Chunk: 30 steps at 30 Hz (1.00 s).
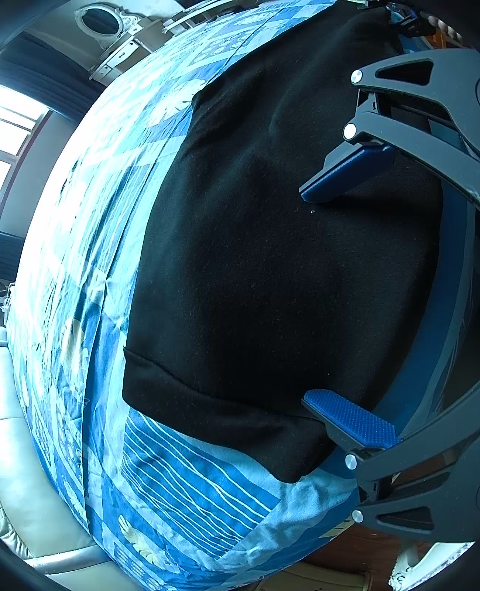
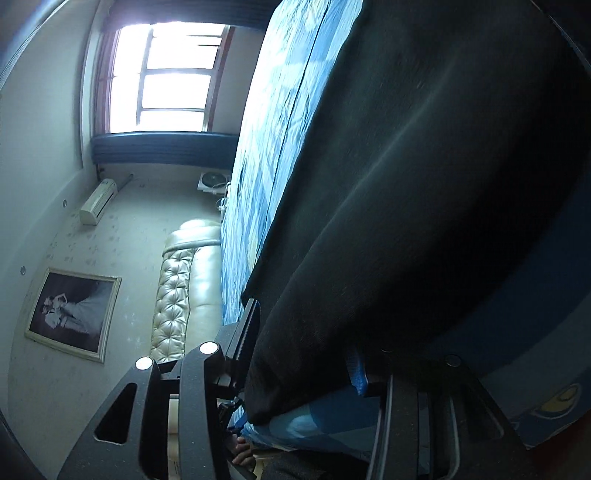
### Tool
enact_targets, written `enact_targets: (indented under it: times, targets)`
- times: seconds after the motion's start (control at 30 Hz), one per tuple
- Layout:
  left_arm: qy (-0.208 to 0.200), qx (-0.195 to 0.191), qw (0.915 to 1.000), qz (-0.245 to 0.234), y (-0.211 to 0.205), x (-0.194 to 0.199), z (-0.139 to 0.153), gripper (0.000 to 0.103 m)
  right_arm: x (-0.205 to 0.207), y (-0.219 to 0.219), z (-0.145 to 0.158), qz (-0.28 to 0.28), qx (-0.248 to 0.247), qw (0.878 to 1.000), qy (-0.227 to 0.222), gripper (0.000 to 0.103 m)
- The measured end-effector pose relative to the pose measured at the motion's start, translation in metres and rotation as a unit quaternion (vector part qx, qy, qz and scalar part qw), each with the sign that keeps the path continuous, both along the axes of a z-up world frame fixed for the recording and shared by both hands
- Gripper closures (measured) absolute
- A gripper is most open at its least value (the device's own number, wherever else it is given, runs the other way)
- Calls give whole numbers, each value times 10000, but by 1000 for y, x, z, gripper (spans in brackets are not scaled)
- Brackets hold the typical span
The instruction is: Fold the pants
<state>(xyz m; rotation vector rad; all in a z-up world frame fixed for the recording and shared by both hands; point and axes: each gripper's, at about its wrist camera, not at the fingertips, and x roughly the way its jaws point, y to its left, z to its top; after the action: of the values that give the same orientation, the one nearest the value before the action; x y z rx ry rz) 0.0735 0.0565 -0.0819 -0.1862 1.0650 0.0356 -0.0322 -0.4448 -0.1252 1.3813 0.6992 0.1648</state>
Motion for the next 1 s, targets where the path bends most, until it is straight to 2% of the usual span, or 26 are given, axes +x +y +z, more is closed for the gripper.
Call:
enact_targets:
  times: [0.13, 0.23, 0.3, 0.37, 0.57, 0.67, 0.7, 0.77, 0.8, 1.0]
  targets:
    - [-30, -11, 10000, -27, 0, -1, 0, 2, 12, 17, 7, 394, -131, 9991, -62, 60]
    - [-50, -25, 10000, -65, 0, -1, -1, 2, 7, 27, 7, 499, -262, 9984, 18, 66]
    - [-67, -35, 9999, -100, 1, -2, -1, 2, 7, 30, 6, 523, -309, 9981, 115, 83]
    - [-77, -45, 9999, -140, 1, -3, -1, 2, 4, 33, 3, 530, -324, 9978, 252, 95]
    - [-95, -72, 9995, -309, 3, -6, 0, 2, -17, 31, 3, 602, -592, 9956, 405, 97]
    - [-49, -86, 9996, -267, 2, -4, 0, 2, -12, 34, 6, 487, -453, 9971, 358, 88]
    - [-32, -98, 9996, -252, 2, -3, 0, 2, -10, 35, 7, 476, -366, 9977, 298, 76]
    - [-3, -123, 9996, -247, 3, -2, 0, 2, -5, 42, 14, 479, -344, 9981, 174, 57]
    - [6, -132, 9996, -251, 3, -2, 1, 2, 0, 48, 19, 524, -388, 9978, 123, 51]
    - [12, -117, 9996, -268, 4, -2, 0, 2, 25, 81, 19, 1031, -336, 9941, 41, 50]
